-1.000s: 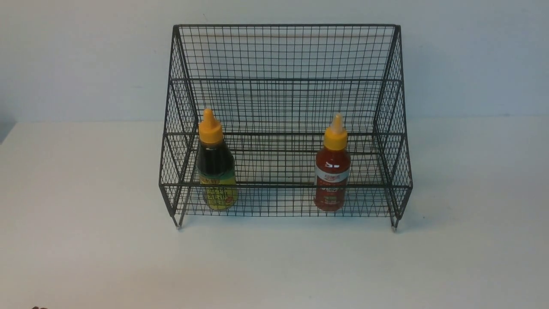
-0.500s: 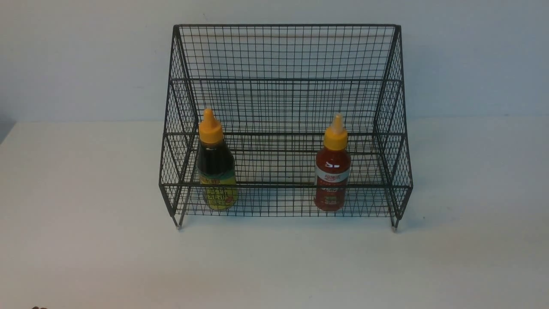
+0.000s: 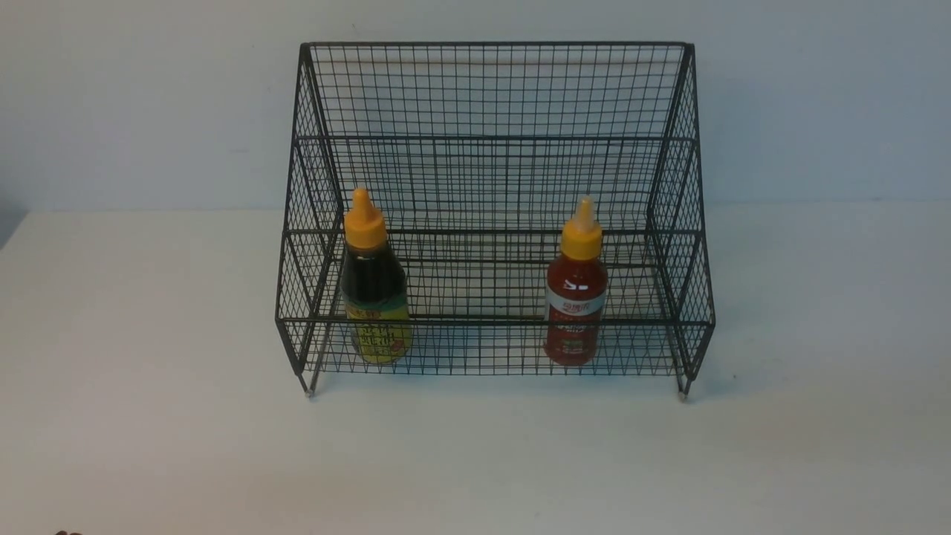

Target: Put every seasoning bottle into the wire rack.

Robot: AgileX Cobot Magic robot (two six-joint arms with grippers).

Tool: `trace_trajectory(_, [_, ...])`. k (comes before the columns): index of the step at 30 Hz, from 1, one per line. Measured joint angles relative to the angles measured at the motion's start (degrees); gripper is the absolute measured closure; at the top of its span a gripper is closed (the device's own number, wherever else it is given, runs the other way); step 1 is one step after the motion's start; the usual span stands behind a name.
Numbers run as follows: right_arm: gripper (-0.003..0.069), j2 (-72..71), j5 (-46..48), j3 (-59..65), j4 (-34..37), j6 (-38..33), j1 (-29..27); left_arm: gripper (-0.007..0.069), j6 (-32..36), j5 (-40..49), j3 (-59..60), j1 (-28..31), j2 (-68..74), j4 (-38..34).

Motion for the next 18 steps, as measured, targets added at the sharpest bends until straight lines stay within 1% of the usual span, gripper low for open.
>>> trace_trajectory(6, [0.0673,-0.84,3.13,0.11,-4.82,-1.70,-0.99,0.0629,0.00,0.00,0.00,0.00,0.00,0.00])
trace_trajectory(10, [0.0673,-2.22,5.20,3.12,-8.23,-2.28,-2.24,0.0629,0.00,0.00,0.00,0.00,0.00,0.00])
trace_trajectory(15, [0.0673,-5.72,5.58,11.71,-8.93,-2.45,-2.30,0.0629,0.00,0.00,0.00,0.00,0.00,0.00])
trace_trajectory(18, [0.0673,-5.93,5.89,13.41,-9.26,-2.45,-2.30,0.0629,0.00,0.00,0.00,0.00,0.00,0.00])
